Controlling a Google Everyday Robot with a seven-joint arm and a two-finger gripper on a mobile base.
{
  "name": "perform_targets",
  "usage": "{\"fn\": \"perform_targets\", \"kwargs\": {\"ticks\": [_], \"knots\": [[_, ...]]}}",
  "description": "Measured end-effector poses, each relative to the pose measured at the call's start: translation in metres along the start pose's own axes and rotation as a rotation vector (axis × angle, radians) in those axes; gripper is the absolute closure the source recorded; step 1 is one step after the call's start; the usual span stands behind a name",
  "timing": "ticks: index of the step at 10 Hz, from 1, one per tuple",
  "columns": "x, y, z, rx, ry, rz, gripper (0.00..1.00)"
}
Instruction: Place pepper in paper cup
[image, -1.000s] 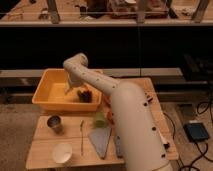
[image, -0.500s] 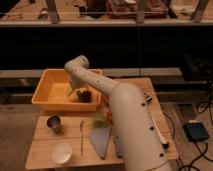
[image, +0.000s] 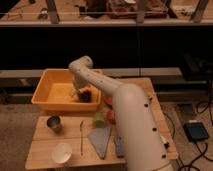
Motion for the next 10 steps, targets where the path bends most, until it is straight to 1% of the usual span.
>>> {"fn": "perform_targets", "kwargs": {"ticks": [4, 5, 7, 9, 10], "knots": [[0.002, -0.003, 0.001, -0.001, -0.003, -0.003, 0.20], [0.004, -0.004, 0.002, -0.014, -0.019, -0.010, 0.20], [0.007, -0.006, 0.003, -0.024, -0.035, -0.019, 0.20], [0.009, -0.006, 0.004, -0.029, -0.046, -0.028, 0.20], [0.012, -0.010, 0.007, -0.027, -0.054, -0.038, 0.20]]}}
